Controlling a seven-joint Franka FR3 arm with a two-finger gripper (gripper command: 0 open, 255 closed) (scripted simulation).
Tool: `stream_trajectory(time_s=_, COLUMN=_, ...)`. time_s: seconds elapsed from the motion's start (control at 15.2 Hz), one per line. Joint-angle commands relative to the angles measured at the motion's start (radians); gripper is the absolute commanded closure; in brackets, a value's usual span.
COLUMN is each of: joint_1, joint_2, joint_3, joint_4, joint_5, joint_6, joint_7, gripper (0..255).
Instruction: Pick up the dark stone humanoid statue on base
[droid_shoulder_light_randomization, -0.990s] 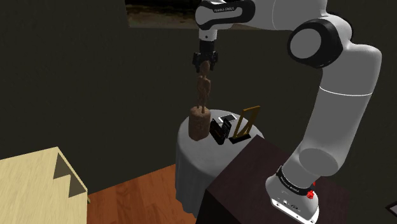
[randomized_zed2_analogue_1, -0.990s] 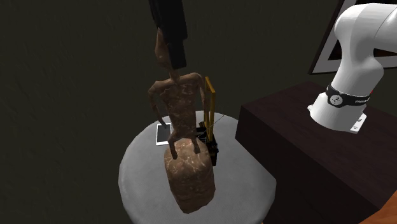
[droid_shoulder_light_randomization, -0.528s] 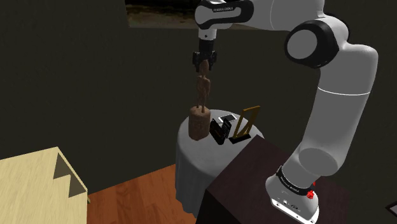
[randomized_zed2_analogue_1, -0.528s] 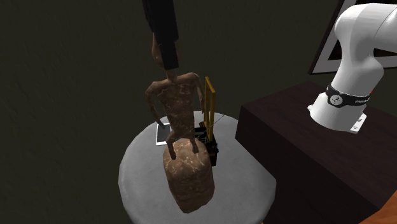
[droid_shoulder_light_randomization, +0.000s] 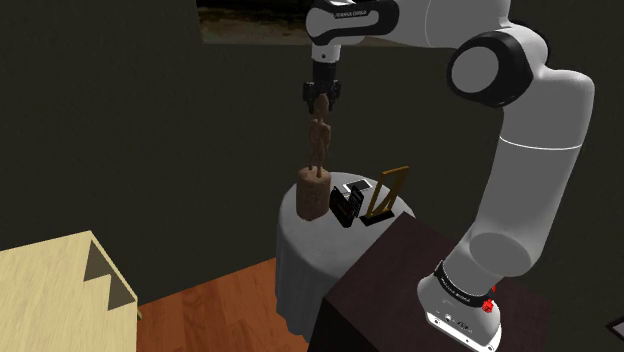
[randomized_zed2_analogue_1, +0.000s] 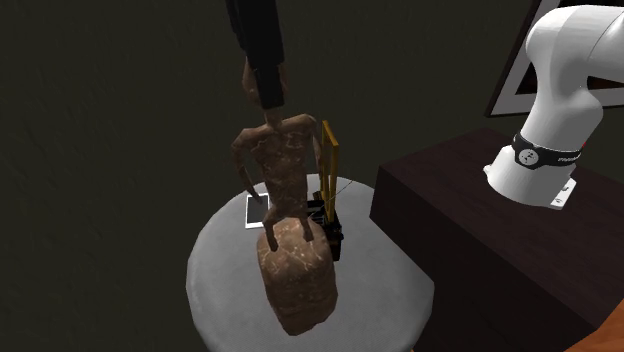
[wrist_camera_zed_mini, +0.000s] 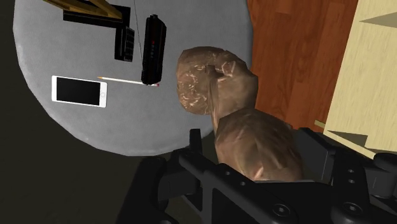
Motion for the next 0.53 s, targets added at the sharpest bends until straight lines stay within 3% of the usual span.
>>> stream_trajectory(time_s=0.0, joint_1=0.008, joint_2=0.055, joint_3=0.006, joint_4=-0.033, joint_5=-0.004, joint_6=-0.015, joint_7=0.013, gripper=255)
stream_trajectory(time_s=0.46, joint_1=0.006, joint_2=0.048, joint_3=0.005, joint_4=0.05, joint_5=-0.006, joint_6=-0.106, joint_7=0.016, gripper=255)
